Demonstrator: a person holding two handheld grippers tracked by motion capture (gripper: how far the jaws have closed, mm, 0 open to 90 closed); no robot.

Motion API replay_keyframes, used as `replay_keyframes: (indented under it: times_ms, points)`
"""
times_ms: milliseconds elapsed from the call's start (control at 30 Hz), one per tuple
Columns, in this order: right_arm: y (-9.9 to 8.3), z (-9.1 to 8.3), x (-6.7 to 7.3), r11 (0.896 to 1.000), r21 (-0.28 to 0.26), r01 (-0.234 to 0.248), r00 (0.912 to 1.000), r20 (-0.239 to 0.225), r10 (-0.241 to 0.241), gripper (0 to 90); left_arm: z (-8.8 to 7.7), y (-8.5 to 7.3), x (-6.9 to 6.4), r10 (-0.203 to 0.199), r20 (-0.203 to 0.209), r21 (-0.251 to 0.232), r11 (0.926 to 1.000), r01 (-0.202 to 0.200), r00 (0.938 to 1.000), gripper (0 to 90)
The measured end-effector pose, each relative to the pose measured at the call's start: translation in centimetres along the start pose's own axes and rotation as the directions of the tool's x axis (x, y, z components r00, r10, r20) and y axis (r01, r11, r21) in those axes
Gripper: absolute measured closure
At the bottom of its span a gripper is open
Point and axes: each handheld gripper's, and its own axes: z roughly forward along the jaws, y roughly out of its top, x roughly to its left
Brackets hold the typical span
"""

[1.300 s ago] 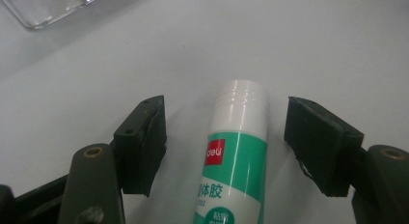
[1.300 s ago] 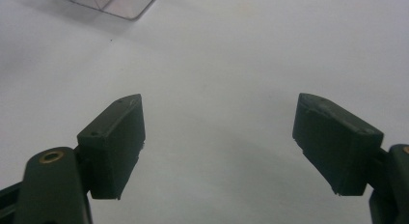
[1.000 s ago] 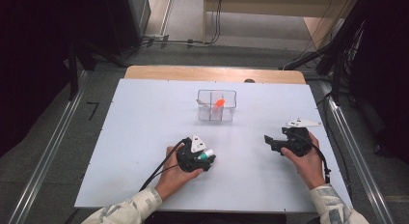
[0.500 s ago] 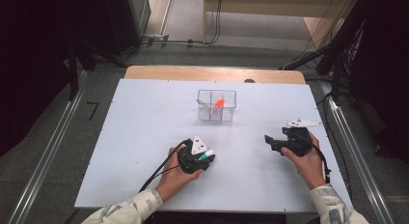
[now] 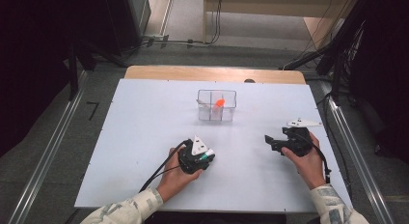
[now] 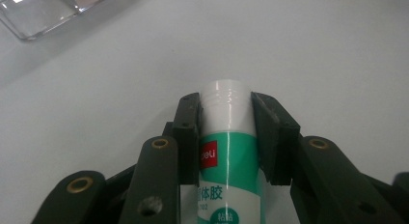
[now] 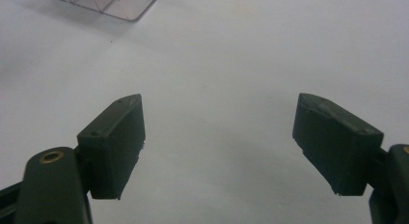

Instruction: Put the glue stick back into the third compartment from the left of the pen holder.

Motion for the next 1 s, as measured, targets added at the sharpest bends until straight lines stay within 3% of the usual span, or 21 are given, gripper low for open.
replay_keyframes:
  times_ms: [633,1000]
  points:
    - [0.0,-0.1,-0.1,1.000,-0.005,-0.004,1.0000,0.001,0.004,17.6,-0.9,0.7,1.0,-0.081,0.016,-0.053,0.9952,0.082,0.9966,66.1]
    - [0.0,-0.1,-0.1,1.000,-0.004,-0.005,1.0000,-0.001,0.005,17.5,-0.7,2.5,0.7,-0.107,0.032,-0.099,0.9891,0.109,0.9938,66.1]
